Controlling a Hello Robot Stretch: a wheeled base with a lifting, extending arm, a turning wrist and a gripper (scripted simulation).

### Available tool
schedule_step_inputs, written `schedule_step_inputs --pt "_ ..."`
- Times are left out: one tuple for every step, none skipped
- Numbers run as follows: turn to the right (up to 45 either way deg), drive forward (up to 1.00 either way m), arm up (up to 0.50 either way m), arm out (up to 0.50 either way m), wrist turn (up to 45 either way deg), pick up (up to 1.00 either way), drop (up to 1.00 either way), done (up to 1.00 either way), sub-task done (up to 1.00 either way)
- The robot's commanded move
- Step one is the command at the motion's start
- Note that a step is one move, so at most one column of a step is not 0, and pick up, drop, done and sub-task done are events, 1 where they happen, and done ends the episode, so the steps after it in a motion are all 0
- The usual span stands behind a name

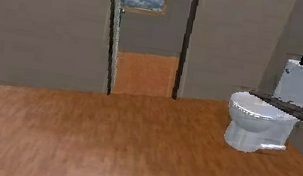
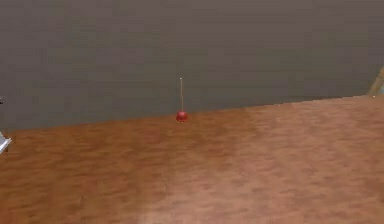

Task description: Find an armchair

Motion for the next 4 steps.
schedule_step_inputs --pt "0.0 1.0 0.0 0.0 0.0 0.0 0.0 0.0 0.0" --pt "0.0 1.0 0.0 0.0 0.0 0.0 0.0 0.0 0.0" --pt "0.0 0.35 0.0 0.0 0.0 0.0 0.0 0.0 0.0" --pt "-6.0 0.0 0.0 0.0 0.0 0.0 0.0 0.0 0.0"
